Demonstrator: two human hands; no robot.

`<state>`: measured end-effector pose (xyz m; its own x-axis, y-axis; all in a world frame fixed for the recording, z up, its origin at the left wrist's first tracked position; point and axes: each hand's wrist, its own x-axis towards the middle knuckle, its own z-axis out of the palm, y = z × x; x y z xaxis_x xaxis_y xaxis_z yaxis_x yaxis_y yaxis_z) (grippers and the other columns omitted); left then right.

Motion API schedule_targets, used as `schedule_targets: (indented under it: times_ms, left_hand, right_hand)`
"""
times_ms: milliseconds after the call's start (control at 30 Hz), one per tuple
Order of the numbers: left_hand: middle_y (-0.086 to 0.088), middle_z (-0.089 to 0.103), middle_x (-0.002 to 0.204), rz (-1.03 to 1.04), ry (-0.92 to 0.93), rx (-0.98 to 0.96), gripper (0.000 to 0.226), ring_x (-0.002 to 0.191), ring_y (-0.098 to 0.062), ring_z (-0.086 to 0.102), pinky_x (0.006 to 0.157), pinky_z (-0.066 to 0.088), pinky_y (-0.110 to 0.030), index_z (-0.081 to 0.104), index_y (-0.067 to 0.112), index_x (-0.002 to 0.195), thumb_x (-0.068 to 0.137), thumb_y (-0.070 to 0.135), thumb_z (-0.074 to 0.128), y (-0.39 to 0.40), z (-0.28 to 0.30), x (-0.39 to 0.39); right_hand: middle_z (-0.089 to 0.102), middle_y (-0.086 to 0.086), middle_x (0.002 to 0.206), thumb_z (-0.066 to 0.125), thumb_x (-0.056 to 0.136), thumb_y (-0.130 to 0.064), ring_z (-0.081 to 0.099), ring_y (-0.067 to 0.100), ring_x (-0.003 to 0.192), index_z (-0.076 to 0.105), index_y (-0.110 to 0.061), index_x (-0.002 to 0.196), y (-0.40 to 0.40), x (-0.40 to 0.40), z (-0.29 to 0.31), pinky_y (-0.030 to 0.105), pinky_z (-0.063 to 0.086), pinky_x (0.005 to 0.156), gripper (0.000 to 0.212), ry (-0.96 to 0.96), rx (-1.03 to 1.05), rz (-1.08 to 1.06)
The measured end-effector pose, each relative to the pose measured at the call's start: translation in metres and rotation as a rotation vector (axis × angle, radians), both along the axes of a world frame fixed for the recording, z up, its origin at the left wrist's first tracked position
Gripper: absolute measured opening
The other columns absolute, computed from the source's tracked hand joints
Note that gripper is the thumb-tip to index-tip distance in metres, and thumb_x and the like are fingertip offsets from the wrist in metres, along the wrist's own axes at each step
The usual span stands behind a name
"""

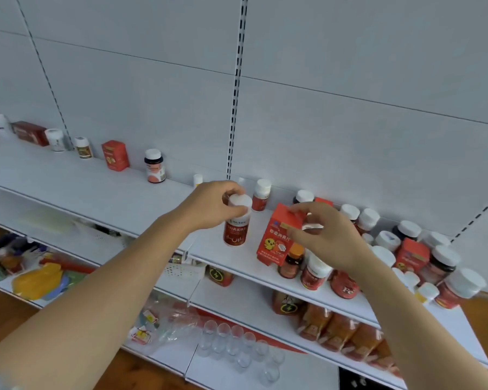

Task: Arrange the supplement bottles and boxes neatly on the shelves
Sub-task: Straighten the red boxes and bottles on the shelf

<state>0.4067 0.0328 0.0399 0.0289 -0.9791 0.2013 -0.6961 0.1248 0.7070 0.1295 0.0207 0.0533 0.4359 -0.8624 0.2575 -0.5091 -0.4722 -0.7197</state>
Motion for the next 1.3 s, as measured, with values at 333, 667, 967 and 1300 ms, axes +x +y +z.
schedule_targets:
  times_ms: [333,667,967,1300]
  left_hand:
    - [0.019,0.062,0.102,-0.090,-0.088,0.045,0.038,0.089,0.002,0.058,0.068,0.042,-0.017,0.063,0.037,0.114,0.078,0.046,0.075,-0.104,-0.011,0.007]
    - [0.015,0.065,0.102,-0.272,-0.266,0.058,0.036,0.090,-0.007,0.061,0.077,0.055,-0.034,0.065,0.033,0.109,0.078,0.050,0.072,-0.184,-0.021,-0.019]
    - [-0.001,0.059,0.101,-0.297,-0.376,-0.035,0.046,0.098,-0.019,0.054,0.085,0.047,-0.035,0.068,0.033,0.116,0.076,0.055,0.073,-0.231,-0.024,-0.034]
    - [-0.004,0.063,0.098,-0.284,-0.391,-0.106,0.045,0.098,-0.020,0.054,0.084,0.039,-0.031,0.070,0.029,0.116,0.078,0.052,0.073,-0.243,-0.055,-0.042]
  right_hand:
    - [0.061,-0.026,0.109,0.075,0.076,-0.039,0.061,-0.009,0.096,0.063,-0.043,0.110,-0.092,0.016,0.002,0.011,0.053,0.073,0.037,-0.003,-0.015,-0.049]
    - [0.064,-0.021,0.108,0.078,0.079,-0.026,0.062,-0.007,0.094,0.066,-0.034,0.108,-0.126,0.013,0.001,0.006,0.050,0.072,0.033,0.021,-0.008,-0.161]
    - [0.061,-0.023,0.108,0.076,0.079,-0.026,0.059,-0.014,0.094,0.063,-0.038,0.108,-0.137,0.012,-0.010,0.000,0.043,0.065,0.034,0.067,0.027,-0.224]
    - [0.062,-0.021,0.111,0.076,0.080,-0.029,0.062,-0.005,0.097,0.063,-0.036,0.113,-0.152,0.013,-0.033,0.008,0.051,0.073,0.036,0.085,0.021,-0.177]
